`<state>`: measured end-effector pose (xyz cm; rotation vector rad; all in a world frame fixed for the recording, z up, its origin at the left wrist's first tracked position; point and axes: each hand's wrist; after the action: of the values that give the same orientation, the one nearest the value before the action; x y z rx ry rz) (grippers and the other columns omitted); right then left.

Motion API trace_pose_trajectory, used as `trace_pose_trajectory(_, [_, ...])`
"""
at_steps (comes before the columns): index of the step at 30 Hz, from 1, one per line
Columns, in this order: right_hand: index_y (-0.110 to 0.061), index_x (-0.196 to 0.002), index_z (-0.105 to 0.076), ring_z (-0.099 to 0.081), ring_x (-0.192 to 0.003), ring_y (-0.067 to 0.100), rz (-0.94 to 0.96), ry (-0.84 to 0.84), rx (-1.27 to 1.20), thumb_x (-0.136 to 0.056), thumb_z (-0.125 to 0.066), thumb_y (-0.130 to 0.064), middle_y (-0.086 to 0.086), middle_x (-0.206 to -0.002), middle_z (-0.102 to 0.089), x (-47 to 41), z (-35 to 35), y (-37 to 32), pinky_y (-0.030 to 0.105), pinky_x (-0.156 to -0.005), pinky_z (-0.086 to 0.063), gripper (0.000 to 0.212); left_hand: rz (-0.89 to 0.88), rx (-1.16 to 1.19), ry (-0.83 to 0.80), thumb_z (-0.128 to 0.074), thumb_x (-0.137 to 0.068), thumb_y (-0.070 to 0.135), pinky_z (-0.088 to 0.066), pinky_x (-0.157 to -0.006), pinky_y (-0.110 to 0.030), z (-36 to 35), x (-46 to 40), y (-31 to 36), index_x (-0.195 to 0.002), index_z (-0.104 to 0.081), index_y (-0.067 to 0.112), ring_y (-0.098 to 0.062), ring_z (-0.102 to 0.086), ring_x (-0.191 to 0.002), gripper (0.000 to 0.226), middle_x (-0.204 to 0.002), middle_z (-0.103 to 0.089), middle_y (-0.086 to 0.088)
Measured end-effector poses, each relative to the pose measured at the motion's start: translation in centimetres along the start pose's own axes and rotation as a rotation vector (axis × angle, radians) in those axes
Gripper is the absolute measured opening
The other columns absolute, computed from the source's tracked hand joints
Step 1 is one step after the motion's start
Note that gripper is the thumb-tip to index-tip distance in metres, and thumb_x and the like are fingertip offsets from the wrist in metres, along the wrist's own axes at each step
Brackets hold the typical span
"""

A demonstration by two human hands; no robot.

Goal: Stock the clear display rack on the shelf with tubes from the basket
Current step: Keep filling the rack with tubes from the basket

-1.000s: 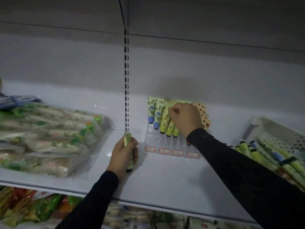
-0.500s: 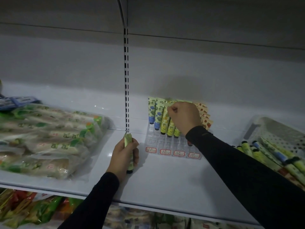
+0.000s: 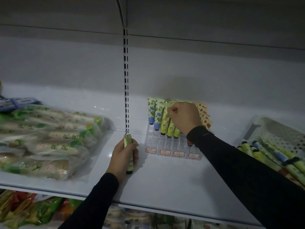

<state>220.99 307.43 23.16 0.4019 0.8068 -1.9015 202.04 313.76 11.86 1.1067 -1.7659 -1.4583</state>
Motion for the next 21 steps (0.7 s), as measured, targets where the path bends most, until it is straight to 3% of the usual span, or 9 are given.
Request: trace_pose_trajectory(21, [-0.005,-0.077,-0.072,-0.065,-0.068,0.022,0.031,0.022,-0.034,-0.095,-0.055,-0.025,0.008,-0.072,-0.071,0.25,-0.32,0.47,0.034,-0.068,-0.055,0.032,-0.004,0.014,0.007,-0.05,-0.094,0.005,-0.035,-0.039,-0.026,-0.13,0.14,0.21,-0.084,-0.053,0.006,-0.022,-0.042,-0.042,0.011,-0.055,-0.05,-0.011])
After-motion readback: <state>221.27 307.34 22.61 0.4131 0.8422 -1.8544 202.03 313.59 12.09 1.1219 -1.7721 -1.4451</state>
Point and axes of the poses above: each hand's wrist, its own x-axis away from the middle knuckle, its own z-axis out of the back of the hand, y = z × x
